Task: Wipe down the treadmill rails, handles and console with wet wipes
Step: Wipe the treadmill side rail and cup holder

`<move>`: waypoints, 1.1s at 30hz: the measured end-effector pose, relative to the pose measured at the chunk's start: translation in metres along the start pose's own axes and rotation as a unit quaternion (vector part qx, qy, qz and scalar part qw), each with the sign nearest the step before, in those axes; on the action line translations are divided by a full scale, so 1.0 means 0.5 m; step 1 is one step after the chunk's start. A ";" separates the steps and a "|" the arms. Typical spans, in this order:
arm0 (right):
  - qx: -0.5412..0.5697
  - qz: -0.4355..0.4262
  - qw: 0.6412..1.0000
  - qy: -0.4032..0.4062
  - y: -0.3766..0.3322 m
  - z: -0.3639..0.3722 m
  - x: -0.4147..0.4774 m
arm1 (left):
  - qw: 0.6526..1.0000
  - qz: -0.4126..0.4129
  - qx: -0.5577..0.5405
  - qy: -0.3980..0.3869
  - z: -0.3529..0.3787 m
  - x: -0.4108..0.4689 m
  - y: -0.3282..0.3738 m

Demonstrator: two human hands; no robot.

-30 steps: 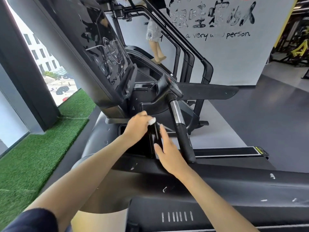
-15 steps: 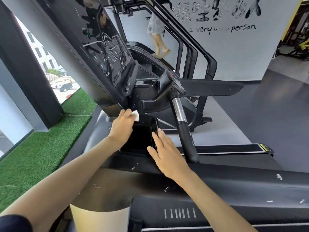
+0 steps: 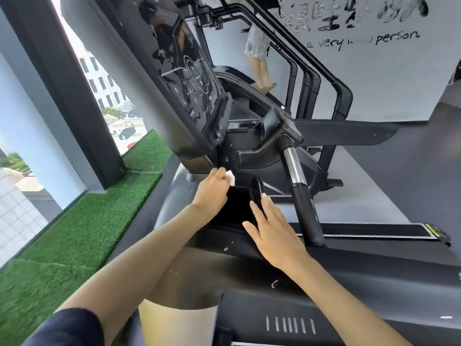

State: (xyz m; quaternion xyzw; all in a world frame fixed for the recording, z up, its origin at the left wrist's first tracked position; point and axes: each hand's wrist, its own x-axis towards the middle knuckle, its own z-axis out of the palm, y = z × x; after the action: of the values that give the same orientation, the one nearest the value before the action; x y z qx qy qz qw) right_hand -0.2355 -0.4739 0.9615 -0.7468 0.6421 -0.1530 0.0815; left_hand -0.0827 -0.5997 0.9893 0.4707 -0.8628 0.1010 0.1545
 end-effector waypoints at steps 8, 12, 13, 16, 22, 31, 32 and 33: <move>0.019 -0.009 1.000 0.010 -0.001 -0.002 -0.007 | 0.999 0.042 -0.032 -0.002 0.009 -0.012 -0.045; -0.031 -0.004 0.998 0.060 0.005 0.002 0.004 | 0.994 -0.065 -0.069 0.059 0.031 -0.051 -0.133; -0.061 -0.006 0.996 0.066 -0.006 0.004 0.008 | 0.993 -0.065 -0.077 0.055 0.029 -0.048 -0.117; -0.092 -0.031 0.991 0.096 -0.044 0.015 0.028 | 0.995 -0.008 -0.092 0.023 0.024 -0.024 -0.043; -0.055 -0.117 0.991 0.029 -0.125 0.050 0.046 | 0.993 0.001 -0.112 0.042 0.028 -0.038 -0.148; -0.083 -0.091 0.991 0.044 -0.158 0.106 0.030 | 0.987 0.033 -0.150 0.052 0.030 -0.048 -0.130; -0.088 -0.098 0.990 0.057 -0.157 0.108 0.030 | 0.985 0.016 -0.161 0.064 0.036 -0.051 -0.153; -0.090 -0.096 0.989 0.059 -0.157 0.111 0.030 | 0.982 -0.017 -0.173 0.077 0.042 -0.057 -0.178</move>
State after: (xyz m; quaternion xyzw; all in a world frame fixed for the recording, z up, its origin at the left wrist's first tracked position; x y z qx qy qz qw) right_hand -0.1417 -0.4801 0.9363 -0.7992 0.5819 -0.1450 -0.0393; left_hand 0.0032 -0.6319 0.9623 0.4421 -0.8447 -0.0165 0.3012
